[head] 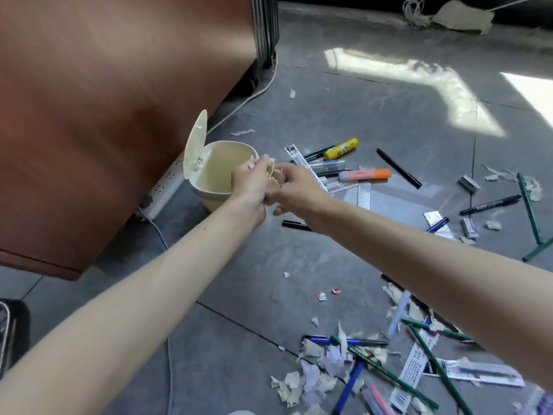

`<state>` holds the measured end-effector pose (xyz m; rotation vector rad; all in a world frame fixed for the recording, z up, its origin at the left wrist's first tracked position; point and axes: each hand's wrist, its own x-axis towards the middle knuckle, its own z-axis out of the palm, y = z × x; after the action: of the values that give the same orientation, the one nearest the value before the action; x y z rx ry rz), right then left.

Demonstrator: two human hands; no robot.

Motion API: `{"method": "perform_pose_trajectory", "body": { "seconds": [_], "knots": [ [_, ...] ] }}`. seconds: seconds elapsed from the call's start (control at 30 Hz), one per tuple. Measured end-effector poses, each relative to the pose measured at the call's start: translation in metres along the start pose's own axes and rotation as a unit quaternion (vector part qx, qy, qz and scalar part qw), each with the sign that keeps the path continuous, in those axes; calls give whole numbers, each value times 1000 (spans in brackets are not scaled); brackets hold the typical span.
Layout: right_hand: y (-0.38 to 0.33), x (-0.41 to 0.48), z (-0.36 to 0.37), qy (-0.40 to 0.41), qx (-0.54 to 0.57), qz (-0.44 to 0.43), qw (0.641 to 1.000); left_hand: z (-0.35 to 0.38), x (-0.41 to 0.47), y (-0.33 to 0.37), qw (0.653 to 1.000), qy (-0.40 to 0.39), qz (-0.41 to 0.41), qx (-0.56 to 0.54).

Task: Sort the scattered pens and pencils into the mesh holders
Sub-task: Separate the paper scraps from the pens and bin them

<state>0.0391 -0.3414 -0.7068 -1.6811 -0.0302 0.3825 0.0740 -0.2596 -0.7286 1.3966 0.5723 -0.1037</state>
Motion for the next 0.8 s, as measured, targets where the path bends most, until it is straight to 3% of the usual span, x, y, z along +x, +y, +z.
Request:
{"method": "perform_pose_trajectory", "body": {
  "seconds": [0.23, 0.33, 0.57, 0.7, 0.8],
  "knots": [
    [-15, 70, 24, 69, 1, -25, 997, -18, 37, 41, 988, 41, 114, 96],
    [-6, 89, 29, 100, -22, -19, 995, -27, 50, 37, 975, 23, 148, 162],
    [6, 108, 39, 79, -258, -115, 956, -49, 74, 23, 884, 52, 259, 386],
    [14, 102, 36, 69, -305, -151, 938, -57, 86, 14, 832, 2, 251, 494],
    [18, 98, 32, 66, -331, -160, 928, -57, 86, 10, 821, -16, 229, 523]
  ]
}}
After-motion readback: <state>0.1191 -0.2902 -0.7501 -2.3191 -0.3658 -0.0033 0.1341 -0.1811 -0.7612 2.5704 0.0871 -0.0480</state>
